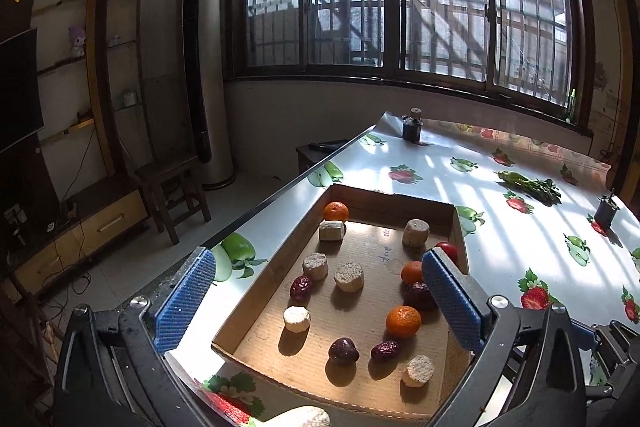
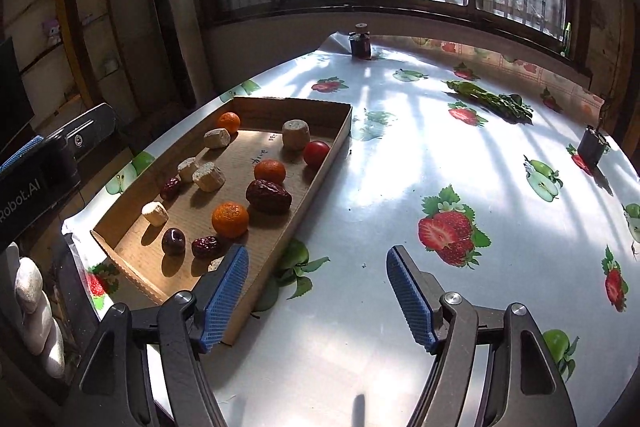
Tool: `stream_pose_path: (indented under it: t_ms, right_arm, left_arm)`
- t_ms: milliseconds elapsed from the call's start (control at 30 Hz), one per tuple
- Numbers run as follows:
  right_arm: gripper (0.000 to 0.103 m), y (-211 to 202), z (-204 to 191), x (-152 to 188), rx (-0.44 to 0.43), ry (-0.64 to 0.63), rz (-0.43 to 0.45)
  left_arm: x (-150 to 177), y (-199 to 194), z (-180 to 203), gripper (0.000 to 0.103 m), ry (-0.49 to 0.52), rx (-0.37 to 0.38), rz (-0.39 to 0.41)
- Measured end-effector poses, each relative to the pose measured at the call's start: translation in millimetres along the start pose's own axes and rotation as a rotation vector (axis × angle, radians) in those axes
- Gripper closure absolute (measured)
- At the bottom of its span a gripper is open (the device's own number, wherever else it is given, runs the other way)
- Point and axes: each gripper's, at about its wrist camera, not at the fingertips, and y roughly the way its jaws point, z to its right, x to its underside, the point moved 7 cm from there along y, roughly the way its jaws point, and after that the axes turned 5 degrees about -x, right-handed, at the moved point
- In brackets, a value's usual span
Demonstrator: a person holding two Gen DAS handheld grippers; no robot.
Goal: Organize fruits
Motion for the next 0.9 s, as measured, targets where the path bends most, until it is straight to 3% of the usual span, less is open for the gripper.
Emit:
stream_pose_path:
  t_ms: [200,733,900]
  right_arm:
    - [0.022,0.8,-1.0,0.0,0.012,-0.006,0.0]
    - [0.019,6.9,-14.5,-1.4,0.02,-0.059,-0.015]
    - [0.019,2.2,-7.5,-4.7,0.035,-0.049,-0.004]
  left_arm:
    - [12.8,12.0,7.5,0.0,0.025,0.029,-0.079]
    - [24.7,19.5,27.8,0.0,0.08,0.073,-0.139]
    - [25.5,15.8,40.1,0.0,0.086,0.118,-0.169]
